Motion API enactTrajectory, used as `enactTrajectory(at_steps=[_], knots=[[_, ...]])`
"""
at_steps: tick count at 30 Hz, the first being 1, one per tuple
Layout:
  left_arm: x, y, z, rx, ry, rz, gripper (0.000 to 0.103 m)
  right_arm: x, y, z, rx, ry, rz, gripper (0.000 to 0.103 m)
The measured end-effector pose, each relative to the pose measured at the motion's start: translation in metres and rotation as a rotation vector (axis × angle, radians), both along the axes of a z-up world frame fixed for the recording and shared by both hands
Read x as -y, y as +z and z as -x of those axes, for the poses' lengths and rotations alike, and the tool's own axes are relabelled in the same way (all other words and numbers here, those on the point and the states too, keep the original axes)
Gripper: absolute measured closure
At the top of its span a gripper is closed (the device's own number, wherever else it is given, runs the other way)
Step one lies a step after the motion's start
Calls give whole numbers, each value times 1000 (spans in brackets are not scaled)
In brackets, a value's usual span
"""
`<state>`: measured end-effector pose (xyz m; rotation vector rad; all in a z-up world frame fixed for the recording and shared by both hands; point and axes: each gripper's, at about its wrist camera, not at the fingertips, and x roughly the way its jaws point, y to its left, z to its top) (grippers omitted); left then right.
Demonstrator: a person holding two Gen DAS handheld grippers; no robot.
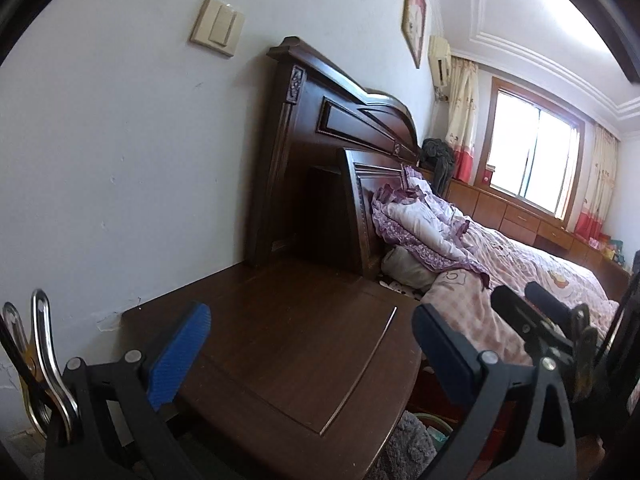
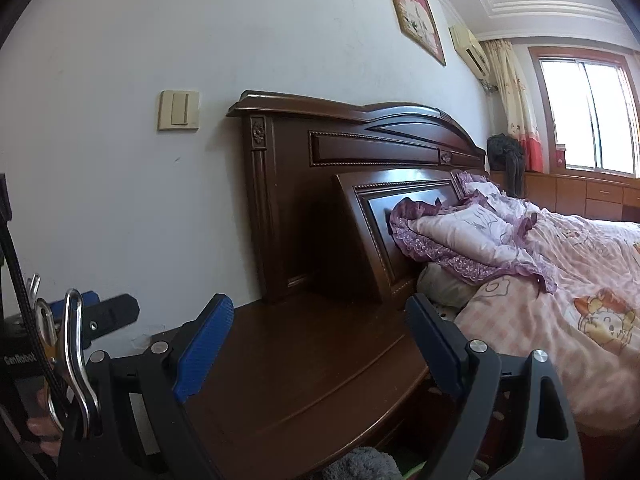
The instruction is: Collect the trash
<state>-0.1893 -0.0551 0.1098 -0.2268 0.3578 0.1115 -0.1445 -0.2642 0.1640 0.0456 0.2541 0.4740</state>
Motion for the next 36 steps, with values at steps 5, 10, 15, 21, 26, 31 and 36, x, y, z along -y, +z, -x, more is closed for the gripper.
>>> enactTrajectory(at_steps=[5, 10, 15, 21, 26, 31, 36], knots=[[-9, -2, -2, 4, -9, 42, 0, -1, 0, 0, 2, 2, 4, 13], [-10, -5, -3, -3, -17, 43, 0, -2, 0, -1, -3, 7, 2, 13], [-3, -6, -3, -4, -39, 27, 0, -7, -3, 0, -11, 23, 7, 13], [10, -5, -3, 2, -64, 1, 0, -11, -4, 2, -9, 33, 7, 13], [14, -6, -2, 2, -67, -1, 0, -11, -4, 1, -14, 36, -2, 13], [16, -6, -2, 1, -69, 1, 0, -10, -5, 1, -22, 42, -6, 13], [18, -5, -1, 4, -68, -2, 0, -9, -5, 1, -22, 45, -9, 13]])
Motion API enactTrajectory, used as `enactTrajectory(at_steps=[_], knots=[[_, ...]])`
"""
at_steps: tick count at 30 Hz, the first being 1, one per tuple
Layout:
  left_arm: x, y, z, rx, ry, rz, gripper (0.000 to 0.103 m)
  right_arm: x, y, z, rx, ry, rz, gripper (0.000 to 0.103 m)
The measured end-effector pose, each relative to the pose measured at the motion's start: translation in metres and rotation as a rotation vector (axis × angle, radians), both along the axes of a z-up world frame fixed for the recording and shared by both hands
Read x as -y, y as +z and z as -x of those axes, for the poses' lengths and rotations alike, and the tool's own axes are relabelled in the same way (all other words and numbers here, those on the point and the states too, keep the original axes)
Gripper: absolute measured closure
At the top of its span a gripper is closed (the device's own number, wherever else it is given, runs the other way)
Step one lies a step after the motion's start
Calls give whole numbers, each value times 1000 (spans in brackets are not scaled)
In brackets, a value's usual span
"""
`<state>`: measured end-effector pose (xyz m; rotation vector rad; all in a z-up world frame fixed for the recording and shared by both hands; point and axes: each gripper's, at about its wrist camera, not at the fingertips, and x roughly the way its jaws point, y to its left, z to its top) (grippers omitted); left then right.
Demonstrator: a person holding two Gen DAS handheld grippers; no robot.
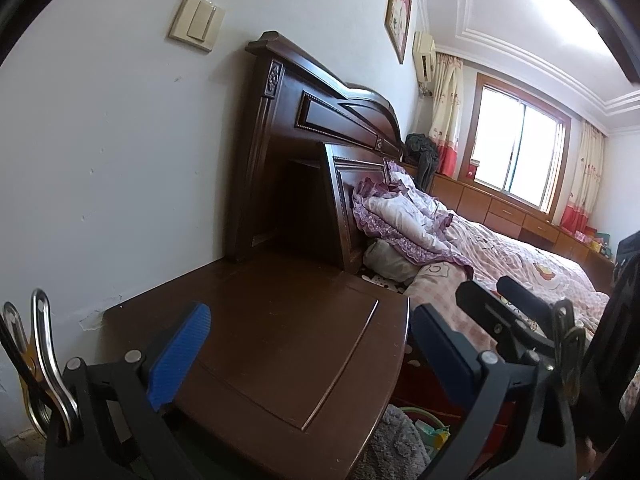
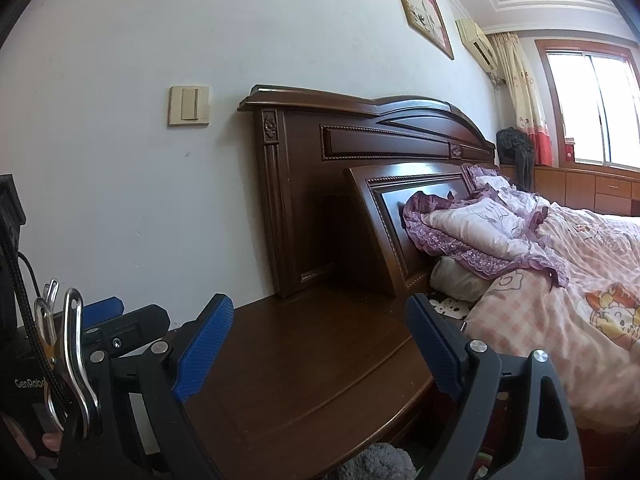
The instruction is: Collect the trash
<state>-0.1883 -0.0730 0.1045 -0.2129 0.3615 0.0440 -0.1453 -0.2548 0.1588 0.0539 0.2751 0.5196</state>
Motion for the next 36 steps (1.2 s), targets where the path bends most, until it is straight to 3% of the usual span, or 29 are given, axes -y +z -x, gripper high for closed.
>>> enactTrajectory(at_steps=[36], knots=[[5, -1, 3, -2, -6, 18, 0, 2, -1, -2, -14, 7, -9, 13]])
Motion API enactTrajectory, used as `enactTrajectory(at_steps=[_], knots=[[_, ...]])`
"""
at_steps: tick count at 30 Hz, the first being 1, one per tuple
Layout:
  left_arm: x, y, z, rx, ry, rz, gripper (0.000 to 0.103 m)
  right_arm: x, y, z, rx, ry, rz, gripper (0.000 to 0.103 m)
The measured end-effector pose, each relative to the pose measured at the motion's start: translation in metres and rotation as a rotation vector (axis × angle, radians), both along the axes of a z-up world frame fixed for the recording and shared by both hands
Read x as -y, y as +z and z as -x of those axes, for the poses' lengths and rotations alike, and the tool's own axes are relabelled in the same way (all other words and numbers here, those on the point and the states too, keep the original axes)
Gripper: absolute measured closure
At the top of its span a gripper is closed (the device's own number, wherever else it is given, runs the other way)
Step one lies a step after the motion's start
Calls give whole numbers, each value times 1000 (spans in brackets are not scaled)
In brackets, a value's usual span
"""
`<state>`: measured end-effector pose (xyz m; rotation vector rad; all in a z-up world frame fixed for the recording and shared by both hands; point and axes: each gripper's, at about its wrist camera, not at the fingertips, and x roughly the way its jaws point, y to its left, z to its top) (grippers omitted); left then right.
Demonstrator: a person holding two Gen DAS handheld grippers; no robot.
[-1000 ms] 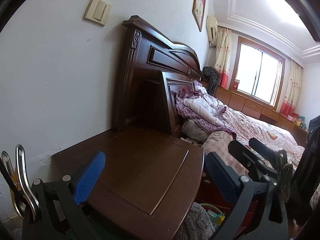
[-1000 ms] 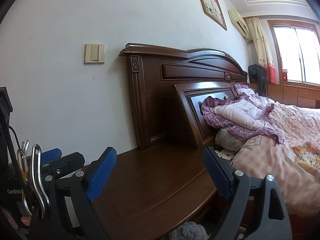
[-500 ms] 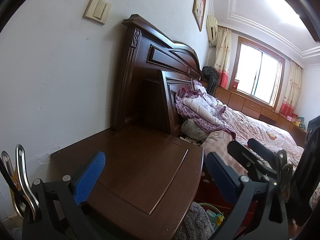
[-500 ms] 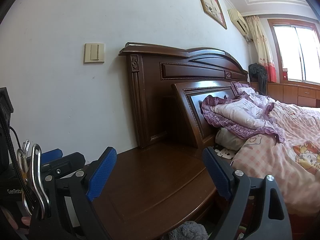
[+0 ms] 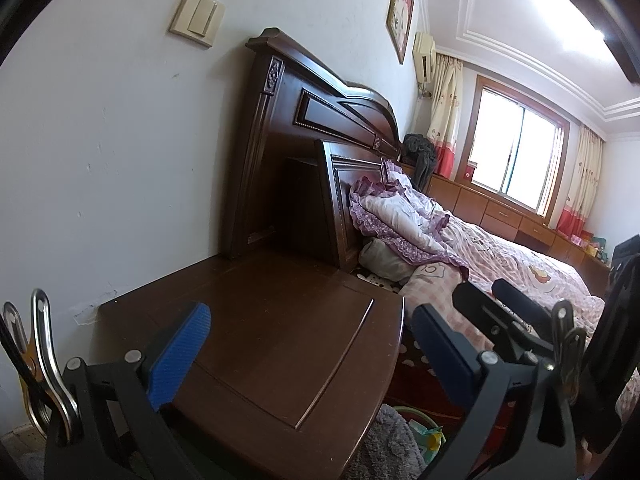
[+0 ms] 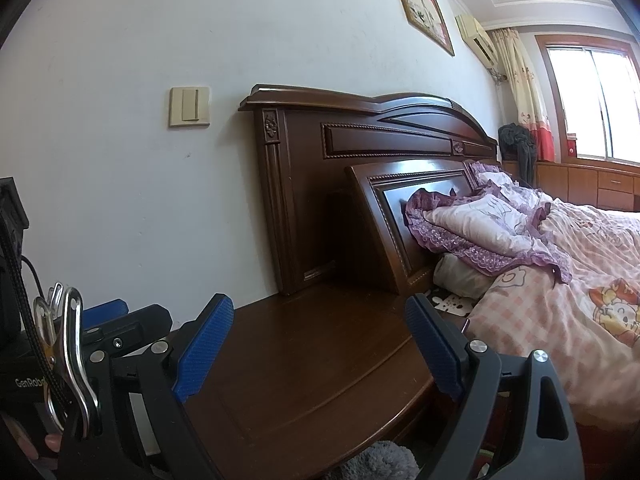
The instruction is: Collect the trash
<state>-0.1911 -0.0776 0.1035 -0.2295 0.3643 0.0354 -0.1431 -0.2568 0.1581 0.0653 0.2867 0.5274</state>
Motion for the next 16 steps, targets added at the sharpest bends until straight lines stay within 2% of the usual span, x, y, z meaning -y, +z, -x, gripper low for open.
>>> enactTrajectory(at_steps=[16], knots=[[1, -1, 3, -5, 1, 10, 0, -1, -1, 0, -6, 3, -2, 13]])
